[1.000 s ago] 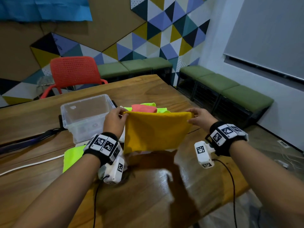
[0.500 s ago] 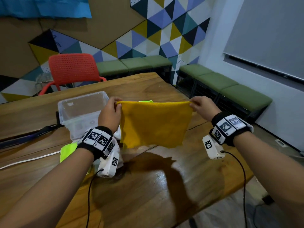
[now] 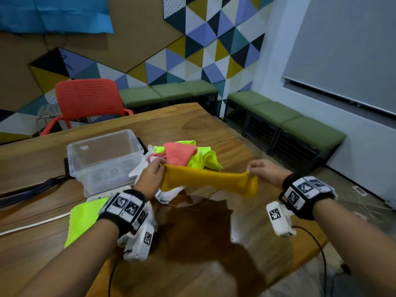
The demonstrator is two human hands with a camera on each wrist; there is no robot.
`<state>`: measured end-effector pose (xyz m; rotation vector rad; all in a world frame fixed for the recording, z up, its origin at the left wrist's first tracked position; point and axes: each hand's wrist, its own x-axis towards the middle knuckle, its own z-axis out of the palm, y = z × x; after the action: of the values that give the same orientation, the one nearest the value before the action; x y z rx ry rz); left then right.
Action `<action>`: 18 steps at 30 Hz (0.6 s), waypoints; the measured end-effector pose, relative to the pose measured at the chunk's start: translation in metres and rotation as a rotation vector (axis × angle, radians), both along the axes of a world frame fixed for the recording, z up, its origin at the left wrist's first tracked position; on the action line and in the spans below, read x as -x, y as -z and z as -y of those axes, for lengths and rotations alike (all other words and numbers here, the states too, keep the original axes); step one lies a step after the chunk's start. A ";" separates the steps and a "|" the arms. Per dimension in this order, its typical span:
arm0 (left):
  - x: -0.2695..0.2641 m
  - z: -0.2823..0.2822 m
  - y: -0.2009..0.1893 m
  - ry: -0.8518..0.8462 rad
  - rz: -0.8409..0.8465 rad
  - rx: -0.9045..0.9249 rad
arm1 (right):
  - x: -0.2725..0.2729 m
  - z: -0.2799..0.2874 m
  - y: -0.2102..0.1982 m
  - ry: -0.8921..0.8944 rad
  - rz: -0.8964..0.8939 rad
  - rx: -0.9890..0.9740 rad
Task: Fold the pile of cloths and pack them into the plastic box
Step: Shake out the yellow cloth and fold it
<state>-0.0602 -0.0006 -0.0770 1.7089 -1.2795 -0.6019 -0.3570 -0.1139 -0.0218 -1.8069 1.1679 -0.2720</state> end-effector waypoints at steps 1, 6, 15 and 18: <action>0.000 -0.006 0.013 0.049 0.032 -0.084 | 0.002 -0.006 0.011 -0.025 -0.095 -0.063; 0.013 -0.044 0.097 0.179 0.145 -0.525 | 0.015 -0.027 0.087 -0.037 -0.385 -0.223; 0.036 -0.053 0.127 -0.009 -0.035 -0.557 | 0.016 -0.041 0.150 0.203 -0.339 -0.158; 0.034 -0.047 0.123 -0.097 -0.064 -0.470 | 0.008 -0.034 0.149 0.323 -0.113 -0.156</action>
<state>-0.0947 0.0462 -0.2000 2.0975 -1.0552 -0.9463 -0.3648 -0.0802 -0.1708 -1.5116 1.5198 -0.2587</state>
